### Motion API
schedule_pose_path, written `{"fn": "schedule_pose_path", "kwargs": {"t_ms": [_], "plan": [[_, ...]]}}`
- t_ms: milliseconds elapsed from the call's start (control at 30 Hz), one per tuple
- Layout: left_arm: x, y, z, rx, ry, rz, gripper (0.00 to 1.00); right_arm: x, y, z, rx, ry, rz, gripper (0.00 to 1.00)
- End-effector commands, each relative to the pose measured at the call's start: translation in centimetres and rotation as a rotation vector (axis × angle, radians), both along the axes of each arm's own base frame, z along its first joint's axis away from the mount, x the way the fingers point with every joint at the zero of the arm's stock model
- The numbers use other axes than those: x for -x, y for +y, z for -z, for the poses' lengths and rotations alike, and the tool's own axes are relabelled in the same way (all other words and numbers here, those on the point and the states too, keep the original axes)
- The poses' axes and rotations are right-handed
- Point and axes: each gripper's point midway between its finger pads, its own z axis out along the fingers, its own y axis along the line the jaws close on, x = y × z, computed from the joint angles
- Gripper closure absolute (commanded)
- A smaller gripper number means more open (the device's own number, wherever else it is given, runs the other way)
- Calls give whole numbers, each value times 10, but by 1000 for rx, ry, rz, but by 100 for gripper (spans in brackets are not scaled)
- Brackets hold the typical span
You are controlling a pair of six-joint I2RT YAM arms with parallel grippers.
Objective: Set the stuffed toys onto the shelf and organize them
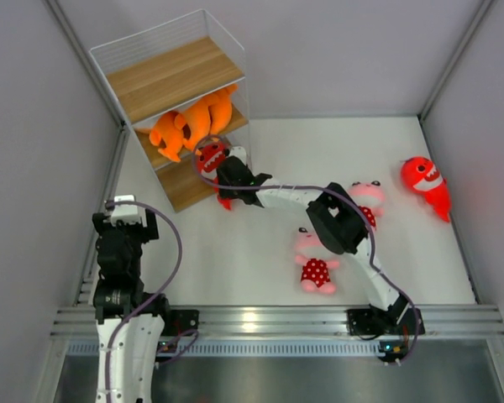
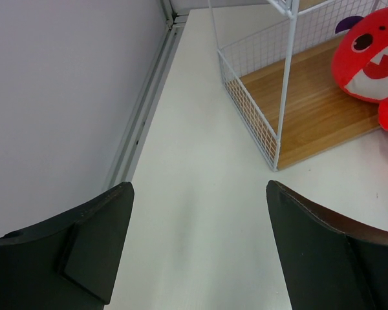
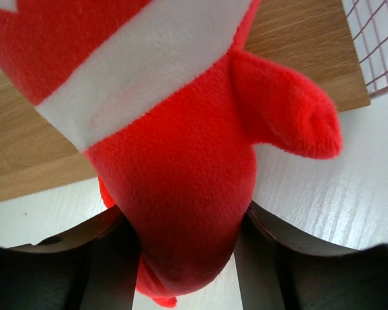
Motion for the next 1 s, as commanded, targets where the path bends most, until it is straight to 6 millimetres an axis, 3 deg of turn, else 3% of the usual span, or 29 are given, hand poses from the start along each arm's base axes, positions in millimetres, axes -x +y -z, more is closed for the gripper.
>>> {"fn": "schedule_pose_path", "kwargs": {"t_ms": [0,67,200,267,400,567,667,700,833,967], "plan": [[1,3,-3,20,-35,-28,11,-26,7,-34,-73,-103,77,46],[3,4,-5,21,-48,-37,11,-24,1,-30,-60,-96,88,48],[6,5,-6,21,-63,-43,11,-17,-5,-35,-113,-90,117,68],[7,4,-8,13,-70,-33,12,-13,-4,-35,-138,-89,112,69],[9,4,-10,7,-79,-32,12,-11,-5,-49,-154,-108,108,49],[10,4,-13,-7,-83,-30,12,-11,-15,-58,-159,-146,128,48],[12,5,-14,-16,-78,-31,12,-6,-18,-60,-172,-150,134,61],[12,5,-14,-16,-81,-29,12,-6,-19,-60,-179,-146,144,75],[6,4,3,12,-68,-31,13,-4,-13,-67,-208,-157,136,99],[2,6,10,66,-98,-59,16,-18,-7,-78,-178,-228,118,100]]}}
